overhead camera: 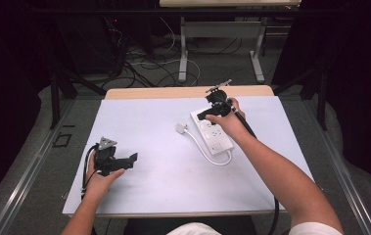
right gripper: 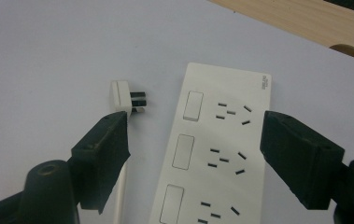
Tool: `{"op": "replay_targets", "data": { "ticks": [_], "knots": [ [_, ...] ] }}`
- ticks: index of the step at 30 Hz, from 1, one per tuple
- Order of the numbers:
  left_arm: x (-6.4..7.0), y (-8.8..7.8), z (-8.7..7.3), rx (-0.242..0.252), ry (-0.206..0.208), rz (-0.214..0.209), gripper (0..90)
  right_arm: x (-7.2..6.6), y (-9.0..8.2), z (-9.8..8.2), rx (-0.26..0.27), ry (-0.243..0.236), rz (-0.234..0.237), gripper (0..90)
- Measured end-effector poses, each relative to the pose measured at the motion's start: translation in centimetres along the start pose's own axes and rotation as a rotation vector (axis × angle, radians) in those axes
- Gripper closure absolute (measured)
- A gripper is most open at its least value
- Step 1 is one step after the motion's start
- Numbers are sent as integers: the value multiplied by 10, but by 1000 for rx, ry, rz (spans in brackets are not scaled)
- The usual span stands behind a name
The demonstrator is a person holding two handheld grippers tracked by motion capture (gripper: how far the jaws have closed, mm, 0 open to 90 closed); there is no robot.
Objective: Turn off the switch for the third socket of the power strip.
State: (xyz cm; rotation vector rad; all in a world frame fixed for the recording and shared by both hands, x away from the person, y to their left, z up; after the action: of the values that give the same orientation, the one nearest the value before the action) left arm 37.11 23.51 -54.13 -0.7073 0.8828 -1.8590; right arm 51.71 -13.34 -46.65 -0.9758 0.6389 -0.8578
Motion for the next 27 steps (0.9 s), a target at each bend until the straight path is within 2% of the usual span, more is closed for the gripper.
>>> {"op": "replay_targets", "data": {
  "ticks": [8,12,13,15,17,20,22,27],
  "knots": [
    [1,1,0,10,-3,6,60,12,-10,-12,19,20,0,158],
    [1,1,0,9,0,6,60,16,-15,-18,35,34,-11,155],
    [1,1,0,13,-5,7,60,16,-16,-19,37,42,-1,154],
    [0,0,0,-7,3,-1,60,18,-17,-23,40,39,-2,153],
    [0,0,0,-6,0,2,60,20,-18,-26,42,34,-13,150],
    [1,0,0,-6,1,2,60,22,-21,-31,50,40,-5,141],
    [1,0,0,-4,0,2,60,23,-22,-34,54,30,-23,114],
    [1,0,0,-9,2,-1,60,24,-27,-43,65,31,-14,54]
  ]
}}
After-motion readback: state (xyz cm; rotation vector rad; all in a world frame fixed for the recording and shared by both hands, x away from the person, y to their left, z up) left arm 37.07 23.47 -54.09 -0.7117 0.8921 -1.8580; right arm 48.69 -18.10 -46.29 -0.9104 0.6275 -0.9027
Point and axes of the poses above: each handheld gripper's, and its own axes: y roughly forward along the jaws, z roughly out of its top, x roughly to its right, the point moved 1 cm from there along y, roughly forward along the jaws, and after that the axes turned 15 degrees about -x, right-handed, at the moved point
